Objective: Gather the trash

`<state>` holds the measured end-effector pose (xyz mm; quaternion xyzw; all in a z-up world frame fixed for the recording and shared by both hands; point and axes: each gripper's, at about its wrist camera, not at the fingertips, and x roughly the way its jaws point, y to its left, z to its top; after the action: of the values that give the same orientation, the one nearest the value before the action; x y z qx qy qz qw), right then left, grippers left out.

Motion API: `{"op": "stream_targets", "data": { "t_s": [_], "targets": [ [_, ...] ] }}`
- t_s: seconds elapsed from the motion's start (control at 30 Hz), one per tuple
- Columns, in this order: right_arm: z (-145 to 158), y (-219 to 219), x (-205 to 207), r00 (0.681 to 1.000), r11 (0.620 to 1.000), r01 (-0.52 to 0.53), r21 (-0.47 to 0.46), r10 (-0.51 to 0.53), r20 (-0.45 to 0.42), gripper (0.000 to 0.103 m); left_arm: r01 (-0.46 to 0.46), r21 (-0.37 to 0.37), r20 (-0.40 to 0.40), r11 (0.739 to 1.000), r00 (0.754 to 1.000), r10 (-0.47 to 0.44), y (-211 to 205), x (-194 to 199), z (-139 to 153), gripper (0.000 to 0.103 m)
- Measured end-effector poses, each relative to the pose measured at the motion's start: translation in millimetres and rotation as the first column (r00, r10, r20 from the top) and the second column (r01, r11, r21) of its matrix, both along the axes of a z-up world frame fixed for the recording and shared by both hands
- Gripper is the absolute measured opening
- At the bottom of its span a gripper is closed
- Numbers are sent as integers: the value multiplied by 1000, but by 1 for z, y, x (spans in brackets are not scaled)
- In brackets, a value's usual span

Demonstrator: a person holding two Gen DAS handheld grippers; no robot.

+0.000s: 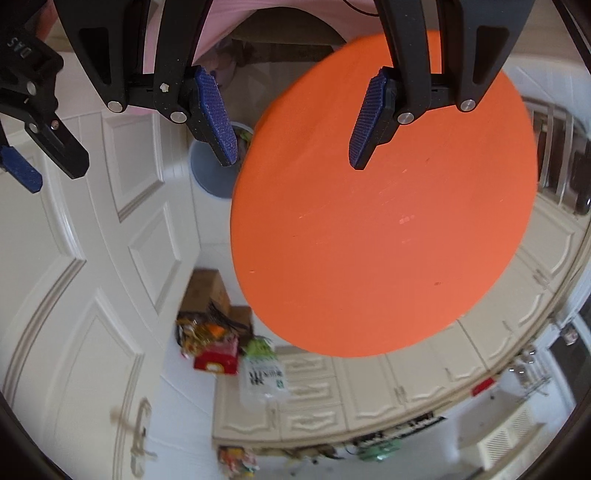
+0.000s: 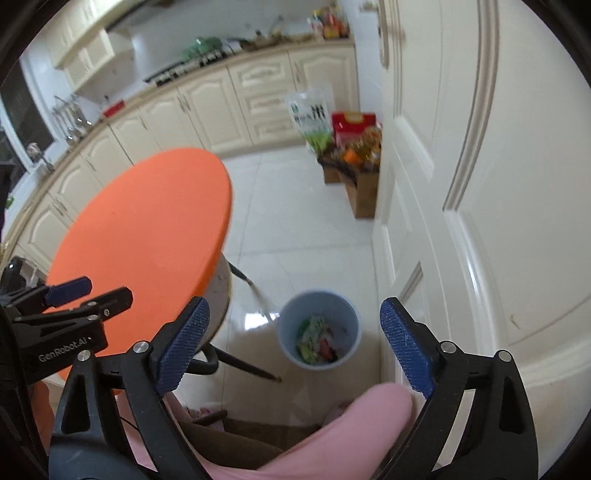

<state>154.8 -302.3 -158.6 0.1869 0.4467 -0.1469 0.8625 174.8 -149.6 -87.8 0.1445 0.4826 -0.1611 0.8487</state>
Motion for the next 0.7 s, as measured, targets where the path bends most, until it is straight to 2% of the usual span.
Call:
{"op": "stream_targets", "data": {
  "t_s": [0.1,0.2,0.37,0.53,0.63,0.7],
  "targets": [
    [12,12,-9,997,999,-39,-24,40,67,98,-32,-31,31,999,999,33,8,-32,2,59],
    [26,26,-18,990,994,-72,-86,81,116,98,-71,-58,73,996,995,75,15,-62,10,59],
    [47,46,-31,979,979,-65,-195,100,176,99,-137,-98,170,986,974,152,31,-117,26,59],
    [66,55,-48,960,979,-47,-199,99,261,99,-176,-143,231,974,951,206,32,-166,33,59],
    [77,55,-56,941,979,-45,-200,109,319,103,-195,-187,252,963,938,239,40,-189,38,60],
    [83,54,-58,932,978,-41,-204,111,344,103,-221,-203,287,954,918,274,42,-207,42,63]
  ]
}}
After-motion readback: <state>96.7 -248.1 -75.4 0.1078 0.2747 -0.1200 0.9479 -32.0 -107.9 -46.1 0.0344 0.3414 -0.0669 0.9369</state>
